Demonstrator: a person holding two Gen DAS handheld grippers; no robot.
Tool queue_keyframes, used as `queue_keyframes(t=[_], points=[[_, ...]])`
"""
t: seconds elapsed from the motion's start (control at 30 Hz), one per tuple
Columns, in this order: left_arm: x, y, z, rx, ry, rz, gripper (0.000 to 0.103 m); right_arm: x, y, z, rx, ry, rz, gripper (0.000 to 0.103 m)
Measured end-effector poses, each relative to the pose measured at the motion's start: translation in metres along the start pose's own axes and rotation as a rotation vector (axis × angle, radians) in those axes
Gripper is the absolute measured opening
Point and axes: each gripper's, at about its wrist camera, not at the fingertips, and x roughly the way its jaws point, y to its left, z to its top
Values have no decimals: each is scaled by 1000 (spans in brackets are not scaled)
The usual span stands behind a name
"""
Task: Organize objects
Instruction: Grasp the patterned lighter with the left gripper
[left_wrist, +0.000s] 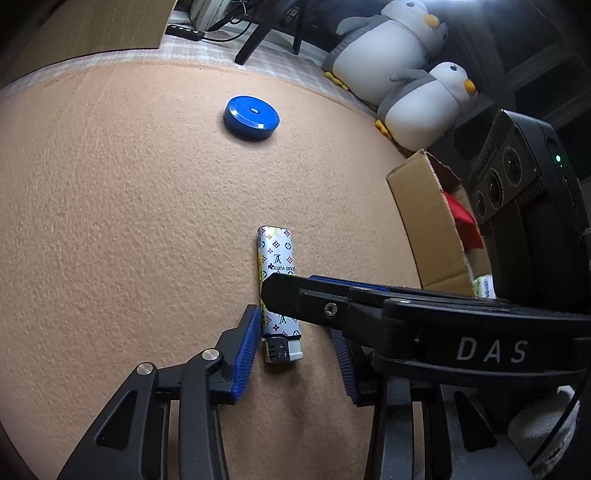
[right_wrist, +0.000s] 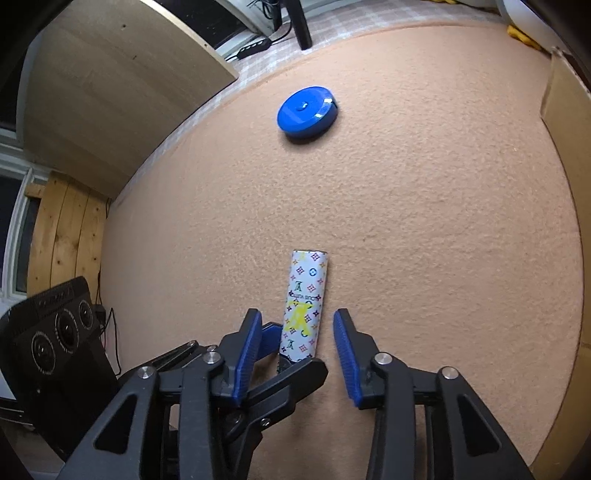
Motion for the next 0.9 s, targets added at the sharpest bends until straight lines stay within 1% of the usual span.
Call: queue_keyframes(t=[0.13,0.2,0.3,0.43,0.5,0.57,0.67,0.73,0.9], points=[[4,-2,3,4,0,2,42,2,6,3,-36,3,-25,34],[5,-2,3,5,-3,1,42,5,9,3,-57,3,-41,30],[6,-2,4,1,-9,-1,41,6,11,4,-72,2,-53,26],[7,-2,3,4,-17,5,41,5,11,3,-78,-3,-64,23],[7,-1,3,-3,-18,17,35,5,10,2,-85,-6,-74,19],[7,-1,3,-3,-20,23,35,5,12,0,-110,-11,-83,19],[8,-2,3,-3,-23,22,35,5,13,0,-113,-15,-94,19],[7,0,4,-13,-27,10,35,3,12,-1,-108,-23,-88,19],[4,-2,4,-6,-32,13,34,-3,11,-3,-109,-33,-73,18]])
